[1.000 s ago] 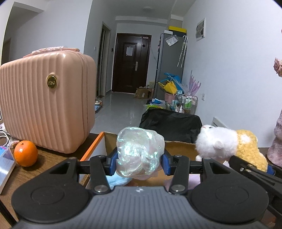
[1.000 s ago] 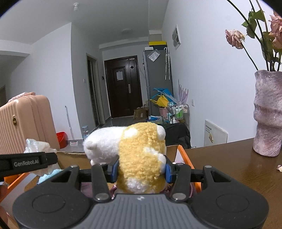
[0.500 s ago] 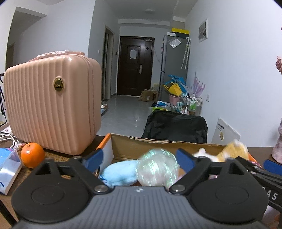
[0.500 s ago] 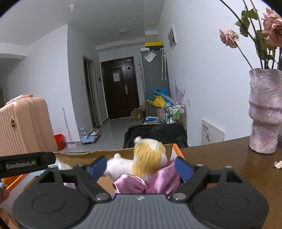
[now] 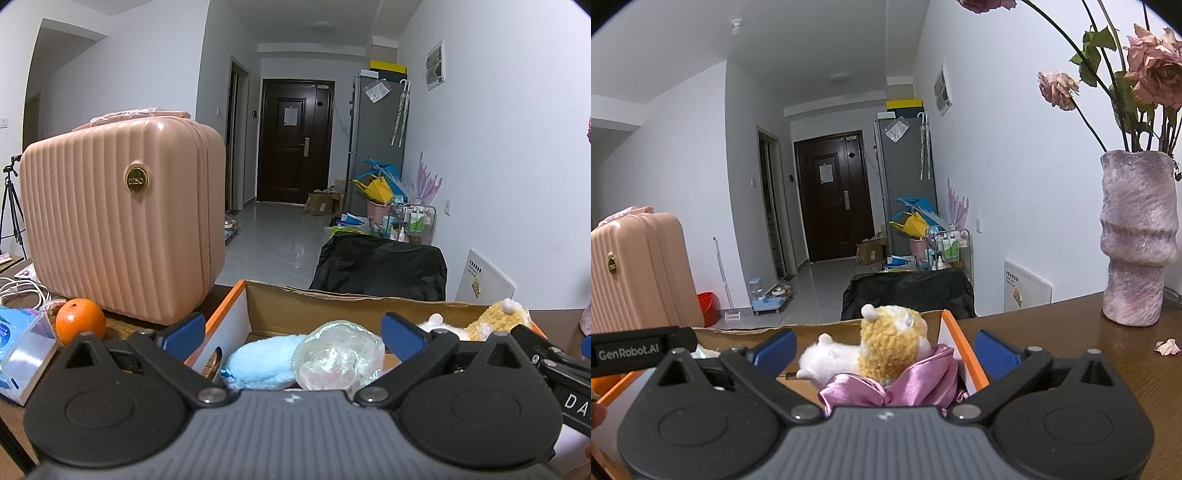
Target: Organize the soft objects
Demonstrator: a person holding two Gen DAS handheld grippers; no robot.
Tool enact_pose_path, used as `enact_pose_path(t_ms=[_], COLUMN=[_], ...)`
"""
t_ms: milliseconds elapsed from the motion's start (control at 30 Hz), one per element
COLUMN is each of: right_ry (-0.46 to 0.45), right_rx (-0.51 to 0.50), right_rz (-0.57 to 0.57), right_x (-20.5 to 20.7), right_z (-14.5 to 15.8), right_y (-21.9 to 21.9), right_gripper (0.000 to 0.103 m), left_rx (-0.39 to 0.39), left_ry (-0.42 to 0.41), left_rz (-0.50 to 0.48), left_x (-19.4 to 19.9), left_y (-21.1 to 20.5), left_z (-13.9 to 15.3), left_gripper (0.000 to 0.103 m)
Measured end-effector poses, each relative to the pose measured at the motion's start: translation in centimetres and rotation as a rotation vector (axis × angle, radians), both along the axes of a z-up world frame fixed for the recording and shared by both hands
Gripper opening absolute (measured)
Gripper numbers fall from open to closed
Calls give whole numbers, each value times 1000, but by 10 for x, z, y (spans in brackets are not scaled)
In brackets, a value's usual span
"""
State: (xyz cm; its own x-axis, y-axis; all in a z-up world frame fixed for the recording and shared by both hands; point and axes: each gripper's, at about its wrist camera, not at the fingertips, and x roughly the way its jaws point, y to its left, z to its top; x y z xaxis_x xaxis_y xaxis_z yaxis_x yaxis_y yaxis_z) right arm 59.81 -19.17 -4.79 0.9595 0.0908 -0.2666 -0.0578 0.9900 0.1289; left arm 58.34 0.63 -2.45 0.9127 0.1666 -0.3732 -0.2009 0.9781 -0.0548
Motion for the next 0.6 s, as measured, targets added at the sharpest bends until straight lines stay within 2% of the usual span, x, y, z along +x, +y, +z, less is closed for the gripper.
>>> enact_pose_path(t_ms=[600], right_ry=[-71], right_rx=[-7], right_rz=[-5], right_x=[-30], right_z=[-1], right_y=[-3], right_gripper=[103], left_rx=[29], left_ry=[-23], left_rz=[-1], left_x=[-21], left_y=[5], left_z=[1], left_gripper=[103])
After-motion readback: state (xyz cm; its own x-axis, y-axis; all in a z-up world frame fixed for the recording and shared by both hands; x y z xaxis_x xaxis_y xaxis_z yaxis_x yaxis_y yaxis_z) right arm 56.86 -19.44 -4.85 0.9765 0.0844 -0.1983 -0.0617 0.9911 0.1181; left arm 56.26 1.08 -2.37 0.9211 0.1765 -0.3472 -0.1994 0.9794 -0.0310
